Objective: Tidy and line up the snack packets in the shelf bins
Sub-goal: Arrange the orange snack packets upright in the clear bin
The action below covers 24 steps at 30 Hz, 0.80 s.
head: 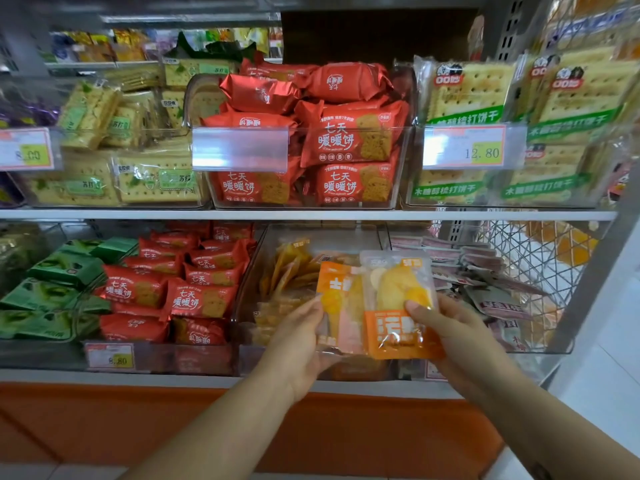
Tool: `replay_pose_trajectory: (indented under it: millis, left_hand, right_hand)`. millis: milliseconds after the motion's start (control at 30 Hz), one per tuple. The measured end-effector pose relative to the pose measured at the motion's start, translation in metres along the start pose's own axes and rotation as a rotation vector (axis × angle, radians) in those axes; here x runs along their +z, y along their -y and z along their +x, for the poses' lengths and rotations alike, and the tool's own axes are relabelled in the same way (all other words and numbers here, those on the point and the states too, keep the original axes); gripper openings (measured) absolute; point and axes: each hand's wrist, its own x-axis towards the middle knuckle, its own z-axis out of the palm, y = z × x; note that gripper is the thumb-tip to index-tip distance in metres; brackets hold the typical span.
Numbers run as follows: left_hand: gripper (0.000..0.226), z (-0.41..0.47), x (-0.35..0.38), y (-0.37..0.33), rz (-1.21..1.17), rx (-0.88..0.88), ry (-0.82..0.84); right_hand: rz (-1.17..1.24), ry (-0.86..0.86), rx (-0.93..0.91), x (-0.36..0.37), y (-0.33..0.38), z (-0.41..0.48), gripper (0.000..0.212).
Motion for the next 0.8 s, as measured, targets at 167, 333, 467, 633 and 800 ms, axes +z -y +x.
replay_pose_trajectory:
  millis: [167, 333, 467, 633, 800]
  left_hand:
    - [0.027, 0.009, -0.018, -0.019, 0.108, -0.076, 0.051]
    - [0.027, 0.016, -0.026, -0.030, 0.196, -0.230, 0.176]
    - [0.050, 0.017, -0.035, -0.034, 0.188, -0.326, 0.307]
    - [0.043, 0.012, -0.041, -0.032, 0.400, -0.212, 0.466]
    - [0.042, 0.018, -0.045, -0.030, 0.251, -0.178, 0.230]
  right_hand:
    - [-0.640, -0.068, -0.631, -0.018, 0.018, -0.002, 0.038]
    - [-1.444, 0.514, -1.268, -0.021, 0.008, 0.007, 0.025]
    - [-1.544, 0.642, -1.304, -0.020, 0.007, 0.008, 0.032]
    - [-1.526, 0.672, -1.248, -0.017, 0.007, 0.014, 0.023]
    - [-1.500, 0.628, -1.178, -0.022, 0.010, 0.017, 0.025]
